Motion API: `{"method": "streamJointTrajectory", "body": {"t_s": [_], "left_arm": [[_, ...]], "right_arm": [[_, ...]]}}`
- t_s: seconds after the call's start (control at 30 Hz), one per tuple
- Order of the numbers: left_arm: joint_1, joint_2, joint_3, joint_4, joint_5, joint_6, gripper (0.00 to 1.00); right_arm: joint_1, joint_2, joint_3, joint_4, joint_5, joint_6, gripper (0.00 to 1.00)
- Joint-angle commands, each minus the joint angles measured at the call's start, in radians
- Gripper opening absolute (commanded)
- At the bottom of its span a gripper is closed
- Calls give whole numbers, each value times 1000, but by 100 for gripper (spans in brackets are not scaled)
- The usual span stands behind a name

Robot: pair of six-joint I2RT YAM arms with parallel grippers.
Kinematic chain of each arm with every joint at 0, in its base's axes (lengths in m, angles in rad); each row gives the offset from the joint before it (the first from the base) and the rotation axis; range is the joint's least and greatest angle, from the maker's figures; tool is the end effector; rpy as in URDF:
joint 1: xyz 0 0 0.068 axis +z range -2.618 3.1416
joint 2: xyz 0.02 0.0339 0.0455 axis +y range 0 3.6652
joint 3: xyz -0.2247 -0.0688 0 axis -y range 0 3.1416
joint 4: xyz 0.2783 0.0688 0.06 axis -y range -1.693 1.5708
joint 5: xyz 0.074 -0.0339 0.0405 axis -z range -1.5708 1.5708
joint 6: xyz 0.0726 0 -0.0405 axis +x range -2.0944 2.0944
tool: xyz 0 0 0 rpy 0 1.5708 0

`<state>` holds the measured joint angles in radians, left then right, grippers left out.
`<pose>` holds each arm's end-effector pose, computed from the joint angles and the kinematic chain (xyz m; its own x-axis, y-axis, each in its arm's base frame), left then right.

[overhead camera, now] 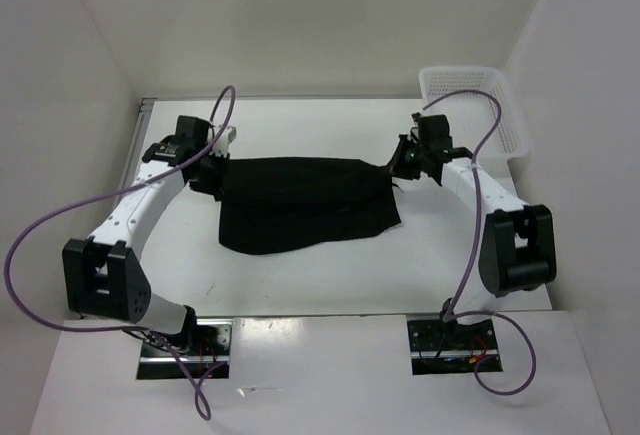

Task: Fold and stack the shorts
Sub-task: Fold the shorts

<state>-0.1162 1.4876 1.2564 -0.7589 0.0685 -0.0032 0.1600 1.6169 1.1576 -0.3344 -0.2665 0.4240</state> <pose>0.3633 -0.0474 0.2096 -0.8309 0.0938 -0.5484 0.1503 0.9869 -0.0590 0.3992 0.0838 0.1657 -0.7798 0.2762 -0.5619 -0.0167 0.8880 0.4596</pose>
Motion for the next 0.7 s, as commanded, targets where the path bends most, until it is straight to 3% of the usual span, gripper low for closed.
{"method": "streamJointTrajectory", "body": {"t_s": [0.0,0.17,0.4,0.67], "left_arm": [[-2,-142,-75,-14,-19,3,0],[-11,-202,-183,-37,-9,3,0],[-20,-265,-45,-95,-48,3,0],[-51,-391,-328,-83,-81,3,1]], "right_arm": [[1,-181,-122,55,55,93,0],[1,-369,-214,-21,102,150,0],[1,-538,-207,-146,115,206,0],[10,-641,-374,-342,33,412,0]]}}
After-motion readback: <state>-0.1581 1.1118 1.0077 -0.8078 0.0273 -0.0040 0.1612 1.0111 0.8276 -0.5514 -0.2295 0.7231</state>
